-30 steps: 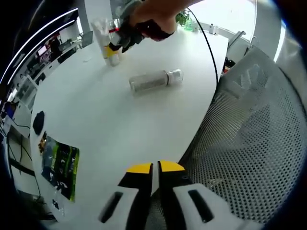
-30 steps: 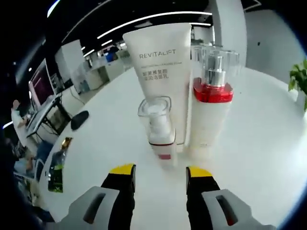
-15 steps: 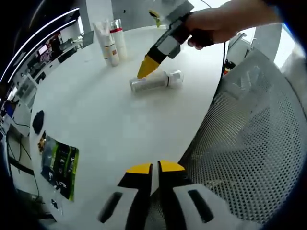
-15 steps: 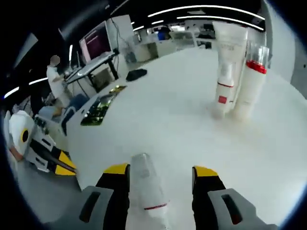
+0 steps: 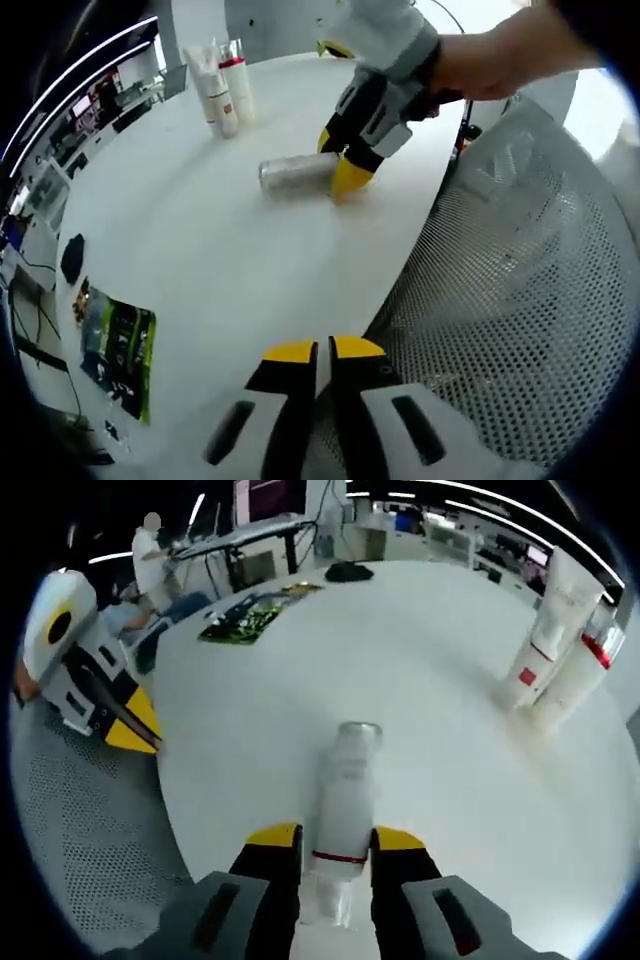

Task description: Arrange the skincare products in the storage area until every visible bottle or jar stands upright without overlapping.

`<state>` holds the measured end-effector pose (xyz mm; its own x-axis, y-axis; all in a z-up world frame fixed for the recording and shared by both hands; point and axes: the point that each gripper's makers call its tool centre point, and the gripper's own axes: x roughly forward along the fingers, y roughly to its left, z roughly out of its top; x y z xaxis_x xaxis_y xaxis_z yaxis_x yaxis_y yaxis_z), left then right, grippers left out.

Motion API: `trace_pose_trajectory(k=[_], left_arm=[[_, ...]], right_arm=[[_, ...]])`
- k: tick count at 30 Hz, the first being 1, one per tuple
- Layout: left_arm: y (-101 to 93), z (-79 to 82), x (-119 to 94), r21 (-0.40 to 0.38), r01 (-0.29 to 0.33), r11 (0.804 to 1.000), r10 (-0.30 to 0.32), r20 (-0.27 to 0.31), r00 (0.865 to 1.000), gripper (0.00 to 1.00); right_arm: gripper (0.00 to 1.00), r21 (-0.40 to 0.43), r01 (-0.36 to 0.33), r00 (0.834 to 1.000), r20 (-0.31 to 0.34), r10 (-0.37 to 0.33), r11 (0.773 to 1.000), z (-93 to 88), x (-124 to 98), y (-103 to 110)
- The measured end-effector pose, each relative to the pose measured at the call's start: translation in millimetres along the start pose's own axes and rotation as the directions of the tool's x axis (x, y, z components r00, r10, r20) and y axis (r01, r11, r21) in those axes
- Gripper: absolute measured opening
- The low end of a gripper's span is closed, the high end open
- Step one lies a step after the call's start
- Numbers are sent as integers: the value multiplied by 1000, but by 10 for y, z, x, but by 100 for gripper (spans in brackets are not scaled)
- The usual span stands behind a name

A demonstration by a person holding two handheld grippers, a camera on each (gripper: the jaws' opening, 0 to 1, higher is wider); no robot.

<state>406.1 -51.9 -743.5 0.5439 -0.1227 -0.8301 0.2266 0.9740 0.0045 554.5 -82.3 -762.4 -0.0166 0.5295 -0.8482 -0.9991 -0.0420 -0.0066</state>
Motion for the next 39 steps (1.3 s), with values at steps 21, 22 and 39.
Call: trace_pose_trajectory(k=[21,22,39], left_arm=[[-181,82,25,-153,118,981,-113,39,993,0],[-196,81,34,-154,126,980,-122,39,992,0],[-91,1026,-558,-495,585,642,-274,564,779,43]], right_arm=[[17,2,26,983,182,-25,1000,-77,-705,486],[17,-19,35,981,190,-31,999,-70,-732,511],[17,-185,177,943,314,-112,967,75,-1120,544]])
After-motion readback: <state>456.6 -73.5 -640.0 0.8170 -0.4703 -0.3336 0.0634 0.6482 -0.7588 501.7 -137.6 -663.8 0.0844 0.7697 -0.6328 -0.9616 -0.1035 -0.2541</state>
